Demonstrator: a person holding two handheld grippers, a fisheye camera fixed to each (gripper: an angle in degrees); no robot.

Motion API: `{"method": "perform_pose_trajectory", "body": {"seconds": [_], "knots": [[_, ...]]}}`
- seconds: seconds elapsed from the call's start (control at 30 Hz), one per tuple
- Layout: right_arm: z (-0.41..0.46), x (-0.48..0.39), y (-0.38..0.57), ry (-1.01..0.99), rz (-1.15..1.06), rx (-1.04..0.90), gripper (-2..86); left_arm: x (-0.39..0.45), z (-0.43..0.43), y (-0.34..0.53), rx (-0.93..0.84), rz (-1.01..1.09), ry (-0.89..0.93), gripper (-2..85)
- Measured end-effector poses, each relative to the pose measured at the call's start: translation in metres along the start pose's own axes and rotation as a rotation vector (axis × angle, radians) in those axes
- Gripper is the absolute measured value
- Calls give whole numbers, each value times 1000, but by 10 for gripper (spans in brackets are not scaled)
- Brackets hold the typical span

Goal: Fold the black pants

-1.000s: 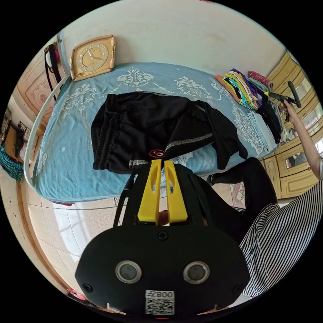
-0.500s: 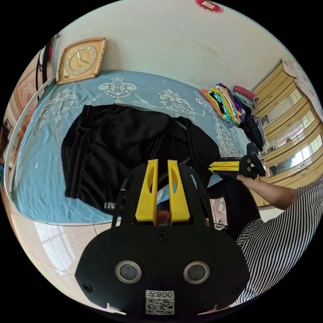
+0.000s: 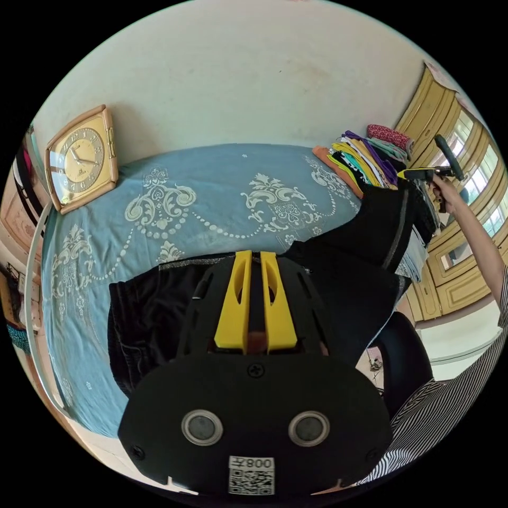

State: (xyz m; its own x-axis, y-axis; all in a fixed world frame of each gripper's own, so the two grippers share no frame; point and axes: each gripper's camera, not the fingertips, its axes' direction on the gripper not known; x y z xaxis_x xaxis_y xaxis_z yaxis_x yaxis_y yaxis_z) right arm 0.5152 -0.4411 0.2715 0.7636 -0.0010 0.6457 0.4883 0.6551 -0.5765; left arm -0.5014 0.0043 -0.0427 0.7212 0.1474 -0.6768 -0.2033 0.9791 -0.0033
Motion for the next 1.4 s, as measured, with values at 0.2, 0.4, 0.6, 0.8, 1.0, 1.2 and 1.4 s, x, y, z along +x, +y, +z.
{"method": "perform_pose_trajectory", "body": {"seconds": [0.2,0.4,0.6,0.8,1.0,1.2,1.4], "knots": [[28,-36,69,-242,-156,36,54,1,55,9,-137,43,169,73],[84,-135,155,-188,-422,-100,69,49,111,50,-359,102,354,88],[93,-88,157,-321,-291,-112,55,43,128,61,-362,22,389,31],[85,-17,153,-233,-169,-56,55,35,73,18,-92,66,622,16],[97,58,143,-176,-36,-93,67,22,17,-172,272,4,497,32],[97,138,132,-190,163,-60,85,-8,53,-199,72,-42,264,101],[108,202,124,-333,355,6,90,-68,54,-70,65,-190,386,123]]}}
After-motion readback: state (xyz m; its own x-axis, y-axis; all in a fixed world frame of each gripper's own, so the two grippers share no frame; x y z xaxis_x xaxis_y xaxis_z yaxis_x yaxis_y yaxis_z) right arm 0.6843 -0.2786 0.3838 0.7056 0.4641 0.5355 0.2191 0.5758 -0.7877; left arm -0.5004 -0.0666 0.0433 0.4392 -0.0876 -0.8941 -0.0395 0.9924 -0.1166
